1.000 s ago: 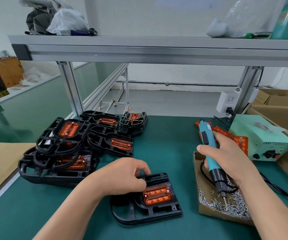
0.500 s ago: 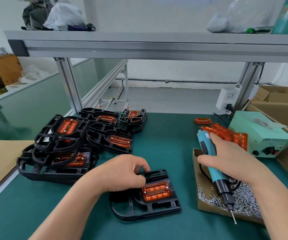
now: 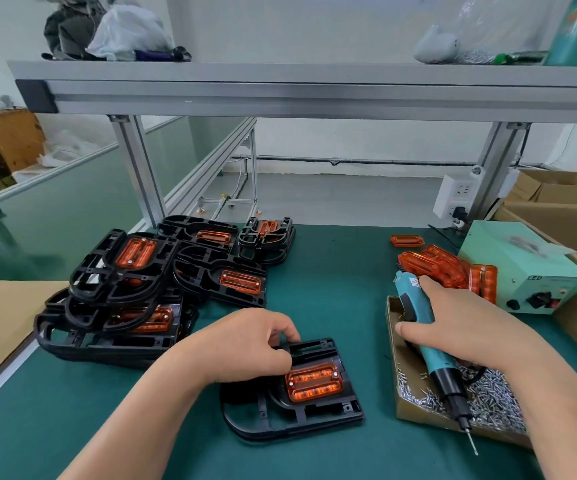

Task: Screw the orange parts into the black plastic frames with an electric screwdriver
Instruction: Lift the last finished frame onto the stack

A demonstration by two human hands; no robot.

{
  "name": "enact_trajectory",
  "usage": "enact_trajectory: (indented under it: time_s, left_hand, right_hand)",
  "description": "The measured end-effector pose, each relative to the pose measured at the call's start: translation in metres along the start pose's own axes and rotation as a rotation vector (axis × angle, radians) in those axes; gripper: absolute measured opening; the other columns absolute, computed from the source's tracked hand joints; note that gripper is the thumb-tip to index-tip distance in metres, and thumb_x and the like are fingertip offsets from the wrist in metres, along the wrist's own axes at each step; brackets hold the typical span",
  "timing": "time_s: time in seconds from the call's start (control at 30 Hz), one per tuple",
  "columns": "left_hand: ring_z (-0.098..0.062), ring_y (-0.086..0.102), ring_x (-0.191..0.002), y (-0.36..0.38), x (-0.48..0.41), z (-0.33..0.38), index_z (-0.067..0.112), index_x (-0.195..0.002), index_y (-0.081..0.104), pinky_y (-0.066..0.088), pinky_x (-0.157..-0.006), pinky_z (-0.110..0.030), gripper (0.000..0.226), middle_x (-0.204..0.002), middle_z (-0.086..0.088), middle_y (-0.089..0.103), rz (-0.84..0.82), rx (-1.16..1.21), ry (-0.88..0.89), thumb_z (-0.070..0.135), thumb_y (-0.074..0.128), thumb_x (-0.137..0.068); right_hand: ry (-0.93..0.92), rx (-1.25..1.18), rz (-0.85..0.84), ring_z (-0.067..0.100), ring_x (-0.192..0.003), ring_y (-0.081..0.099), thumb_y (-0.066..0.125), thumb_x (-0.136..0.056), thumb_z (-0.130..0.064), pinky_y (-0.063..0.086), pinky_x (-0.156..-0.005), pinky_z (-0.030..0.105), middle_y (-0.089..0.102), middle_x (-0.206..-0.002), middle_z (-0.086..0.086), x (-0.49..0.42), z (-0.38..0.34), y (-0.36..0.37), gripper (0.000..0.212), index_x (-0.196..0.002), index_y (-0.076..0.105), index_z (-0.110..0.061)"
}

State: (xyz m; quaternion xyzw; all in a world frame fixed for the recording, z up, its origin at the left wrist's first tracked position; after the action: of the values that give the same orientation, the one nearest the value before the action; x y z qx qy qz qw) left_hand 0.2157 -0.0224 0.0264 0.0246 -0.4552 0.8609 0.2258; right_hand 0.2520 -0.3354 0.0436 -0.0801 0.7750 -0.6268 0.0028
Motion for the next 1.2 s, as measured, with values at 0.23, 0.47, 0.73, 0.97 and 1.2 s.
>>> enact_trajectory:
  time_s: [0.23, 0.47, 0.73, 0.97, 1.2]
  left_hand:
    - [-0.014, 0.067, -0.080, -0.001, 0.000, 0.001, 0.043, -0.100, 0.071, 0.059, -0.077, -0.043, 0.021, -0.090, 0.008, 0.070, 0.010, -0.022, 0.024, 0.053, 0.068, -0.082]
    - [-0.012, 0.066, -0.080, -0.001, -0.001, 0.000, 0.043, -0.101, 0.071, 0.058, -0.078, -0.042, 0.019, -0.091, 0.008, 0.069, 0.023, -0.041, 0.044, 0.053, 0.070, -0.084]
    - [-0.015, 0.069, -0.078, -0.002, 0.000, 0.003, 0.041, -0.098, 0.078, 0.060, -0.076, -0.043, 0.016, -0.085, 0.009, 0.075, 0.018, 0.019, 0.071, 0.046, 0.069, -0.086]
    - [-0.006, 0.060, -0.058, -0.021, 0.008, 0.009, 0.034, -0.089, 0.077, 0.054, -0.060, -0.036, 0.016, -0.073, 0.003, 0.069, 0.251, 0.073, 0.129, 0.044, 0.065, -0.087]
    - [0.003, 0.068, -0.076, -0.077, 0.040, -0.004, 0.062, -0.094, 0.071, 0.057, -0.063, -0.031, 0.018, -0.089, 0.028, 0.070, 0.706, 0.105, 0.081, 0.059, 0.064, -0.078]
  right_hand:
    - [0.002, 0.089, 0.086, 0.006, -0.086, 0.063, 0.030, -0.062, -0.105, 0.058, -0.078, 0.035, 0.064, -0.094, -0.014, 0.003, 0.005, -0.006, 0.114, -0.151, 0.037, -0.034]
    - [-0.009, 0.007, 0.124, 0.001, -0.082, 0.058, 0.023, -0.057, -0.116, 0.039, -0.061, 0.027, 0.052, -0.084, -0.023, 0.007, 0.001, -0.012, 0.128, -0.157, 0.035, -0.038]
    - [-0.017, -0.042, 0.269, 0.006, -0.083, 0.060, 0.010, -0.069, -0.111, 0.045, -0.064, 0.034, 0.058, -0.082, -0.016, 0.009, -0.004, -0.023, 0.121, -0.155, 0.046, -0.033]
    - [-0.057, -0.188, 0.429, 0.002, -0.076, 0.061, 0.036, -0.093, -0.083, 0.044, -0.062, 0.034, 0.065, -0.075, -0.014, 0.017, -0.024, -0.026, 0.072, -0.140, 0.059, -0.035]
    - [-0.121, -0.221, 0.398, 0.000, -0.065, 0.059, 0.037, -0.086, -0.082, 0.048, -0.062, 0.036, 0.062, -0.064, -0.011, 0.024, -0.053, -0.022, 0.067, -0.127, 0.065, -0.037]
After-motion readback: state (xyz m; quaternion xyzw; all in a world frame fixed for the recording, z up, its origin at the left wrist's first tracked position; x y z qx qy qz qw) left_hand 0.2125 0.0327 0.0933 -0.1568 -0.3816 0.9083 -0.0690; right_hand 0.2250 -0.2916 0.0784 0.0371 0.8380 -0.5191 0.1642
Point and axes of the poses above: each hand's wrist, its own x-axis away from the middle knuckle, its own y-axis out of the palm, z = x × y, the point moved 4 cm from there along -x, towards the middle knuckle
